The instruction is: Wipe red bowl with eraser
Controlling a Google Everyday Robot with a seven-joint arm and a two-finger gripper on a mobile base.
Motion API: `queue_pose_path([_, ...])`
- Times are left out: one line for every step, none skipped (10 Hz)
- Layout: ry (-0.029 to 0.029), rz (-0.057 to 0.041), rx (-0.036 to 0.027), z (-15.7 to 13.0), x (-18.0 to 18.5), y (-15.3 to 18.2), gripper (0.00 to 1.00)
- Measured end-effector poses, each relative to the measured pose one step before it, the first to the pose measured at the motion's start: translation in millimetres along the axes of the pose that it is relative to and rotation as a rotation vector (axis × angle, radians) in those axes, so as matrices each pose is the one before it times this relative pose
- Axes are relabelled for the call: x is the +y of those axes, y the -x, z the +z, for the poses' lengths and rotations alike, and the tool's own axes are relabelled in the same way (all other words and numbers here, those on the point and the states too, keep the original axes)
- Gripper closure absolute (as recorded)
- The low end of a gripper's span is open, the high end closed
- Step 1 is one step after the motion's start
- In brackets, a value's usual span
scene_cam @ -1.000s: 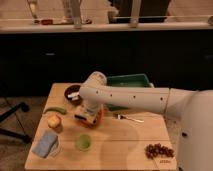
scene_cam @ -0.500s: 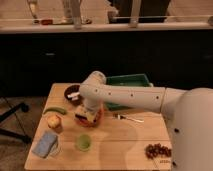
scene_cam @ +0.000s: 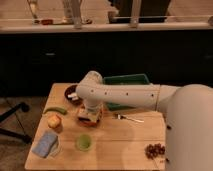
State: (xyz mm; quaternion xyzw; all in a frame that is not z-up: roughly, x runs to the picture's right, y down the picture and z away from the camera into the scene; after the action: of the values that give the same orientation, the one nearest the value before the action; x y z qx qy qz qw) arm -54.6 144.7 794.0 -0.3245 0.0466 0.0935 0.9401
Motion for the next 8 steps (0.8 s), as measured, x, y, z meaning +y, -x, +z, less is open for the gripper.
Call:
queue_pose_path([-0.00301,-0.00989,0.01296,2.1,-1.0,-1.86,1.0])
queue_pose_path([-0.00488,-0.02376,0.02407,3.84,-0.12,0.4,1.0])
queue_pose_path([-0.00278,-0.01495,0.01413,1.85,0.1,1.18,1.0])
queue_pose_path([-0.00212,-0.01342,0.01178,2.12,-0.12,0.67,1.0])
queue_pose_path([-0.00293,-0.01514,0.01221,2.91,-1.52,-0.28,1.0])
queue_pose_path([-0.00164,-0.00671,0.0074,1.94,-1.73,-1.27,1.0])
queue_pose_path([-0.00134,-0.0049,0.00639,2.02,-1.86,-1.39,1.0])
queue_pose_path([-0.00099,-0.00206,0.00328,1.06,-1.52,-1.06,1.0])
